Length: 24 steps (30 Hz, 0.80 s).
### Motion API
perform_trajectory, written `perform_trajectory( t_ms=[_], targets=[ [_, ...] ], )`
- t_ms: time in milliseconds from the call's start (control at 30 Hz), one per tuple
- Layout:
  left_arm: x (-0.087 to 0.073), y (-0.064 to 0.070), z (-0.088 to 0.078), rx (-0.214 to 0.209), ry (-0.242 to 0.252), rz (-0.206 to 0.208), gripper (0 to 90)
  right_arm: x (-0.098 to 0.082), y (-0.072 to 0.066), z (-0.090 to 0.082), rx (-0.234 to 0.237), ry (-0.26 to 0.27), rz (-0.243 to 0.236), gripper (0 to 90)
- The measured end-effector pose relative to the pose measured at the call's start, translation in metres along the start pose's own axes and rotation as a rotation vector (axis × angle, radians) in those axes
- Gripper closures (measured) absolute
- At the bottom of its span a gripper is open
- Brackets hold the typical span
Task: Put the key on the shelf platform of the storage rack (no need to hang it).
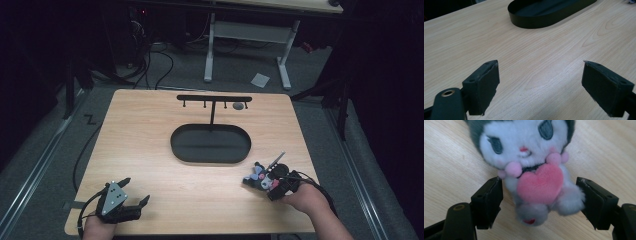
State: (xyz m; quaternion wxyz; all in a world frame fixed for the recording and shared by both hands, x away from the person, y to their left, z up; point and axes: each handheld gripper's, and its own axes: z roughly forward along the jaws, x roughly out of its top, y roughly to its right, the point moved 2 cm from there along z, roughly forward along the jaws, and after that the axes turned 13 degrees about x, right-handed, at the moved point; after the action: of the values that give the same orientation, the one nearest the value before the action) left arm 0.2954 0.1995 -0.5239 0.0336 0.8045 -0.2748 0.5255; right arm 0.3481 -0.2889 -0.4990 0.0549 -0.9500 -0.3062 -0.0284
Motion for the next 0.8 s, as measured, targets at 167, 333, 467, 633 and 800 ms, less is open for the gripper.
perform_trajectory(
  t_ms=[167,333,467,633,800],
  targets=[
    [0.0,0.001,0.001,-0.002,-0.002,0.002,15.2,-0.003,0.001,0.006,0.003,0.01,0.003,34.0],
    [0.0,0.002,0.002,-0.003,-0.005,0.005,15.2,-0.005,0.002,-0.003,0.017,0.054,0.019,44.0],
    [0.0,0.002,0.002,-0.004,-0.008,0.005,15.2,-0.007,0.001,-0.013,0.029,0.087,0.032,44.8],
    [0.0,0.003,0.002,-0.006,-0.007,0.008,15.2,-0.01,0.0,-0.025,0.036,0.121,0.047,45.0],
    [0.0,0.003,0.002,-0.008,-0.007,0.008,15.2,-0.01,-0.001,-0.035,0.05,0.149,0.062,45.1]
  ],
)
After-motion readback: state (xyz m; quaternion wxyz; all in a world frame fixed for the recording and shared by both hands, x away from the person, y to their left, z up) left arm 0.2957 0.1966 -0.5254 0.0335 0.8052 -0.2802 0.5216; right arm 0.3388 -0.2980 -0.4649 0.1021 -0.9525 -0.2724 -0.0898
